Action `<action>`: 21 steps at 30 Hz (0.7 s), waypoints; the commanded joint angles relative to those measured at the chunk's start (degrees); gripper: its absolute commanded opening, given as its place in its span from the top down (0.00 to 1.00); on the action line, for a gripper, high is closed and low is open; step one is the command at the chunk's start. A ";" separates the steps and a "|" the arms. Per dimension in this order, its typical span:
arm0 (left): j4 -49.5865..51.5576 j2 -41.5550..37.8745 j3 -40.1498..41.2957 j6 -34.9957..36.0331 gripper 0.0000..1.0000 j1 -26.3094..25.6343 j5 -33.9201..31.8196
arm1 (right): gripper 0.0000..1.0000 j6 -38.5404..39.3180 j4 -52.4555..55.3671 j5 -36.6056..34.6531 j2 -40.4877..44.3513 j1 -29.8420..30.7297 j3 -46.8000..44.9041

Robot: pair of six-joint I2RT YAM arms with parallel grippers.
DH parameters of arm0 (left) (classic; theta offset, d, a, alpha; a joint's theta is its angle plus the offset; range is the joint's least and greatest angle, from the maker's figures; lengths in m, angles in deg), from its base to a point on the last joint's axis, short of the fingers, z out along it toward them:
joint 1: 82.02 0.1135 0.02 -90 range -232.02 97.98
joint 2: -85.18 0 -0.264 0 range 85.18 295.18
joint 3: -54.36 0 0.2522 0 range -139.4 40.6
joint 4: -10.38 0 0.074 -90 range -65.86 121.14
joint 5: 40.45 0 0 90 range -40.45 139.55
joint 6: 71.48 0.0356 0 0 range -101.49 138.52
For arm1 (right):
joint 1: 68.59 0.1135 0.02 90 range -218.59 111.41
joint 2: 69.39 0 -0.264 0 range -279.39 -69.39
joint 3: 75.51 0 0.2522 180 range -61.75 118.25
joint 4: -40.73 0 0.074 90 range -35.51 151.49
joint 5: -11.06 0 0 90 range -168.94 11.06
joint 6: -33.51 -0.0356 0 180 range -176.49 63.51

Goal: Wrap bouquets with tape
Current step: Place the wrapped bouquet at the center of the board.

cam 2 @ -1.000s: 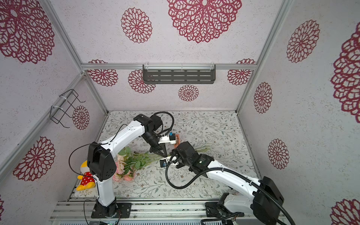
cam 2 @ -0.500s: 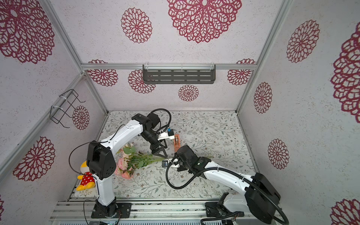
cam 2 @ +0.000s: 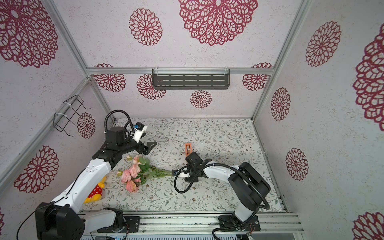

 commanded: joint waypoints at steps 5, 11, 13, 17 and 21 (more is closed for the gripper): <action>-16.68 -4.33 9.41 -3.59 0.02 0.84 -30.05 | 0.01 -3.54 -2.61 1.24 13.19 -1.83 0.98; -25.75 -5.13 17.66 -5.71 0.02 6.59 -33.85 | 0.01 -34.03 -28.65 -3.99 29.32 -13.38 -11.49; -24.26 -1.87 17.81 -9.83 0.02 10.99 -33.75 | 0.01 -45.24 -37.09 -16.47 30.64 -18.12 -16.10; -35.13 7.02 21.32 -15.21 0.02 20.70 -23.73 | 0.01 -54.27 -43.01 -26.65 27.05 -27.98 -21.60; -39.33 17.21 19.68 -18.88 0.02 25.95 -11.95 | 0.01 -54.85 -48.65 -33.07 20.80 -34.11 -24.84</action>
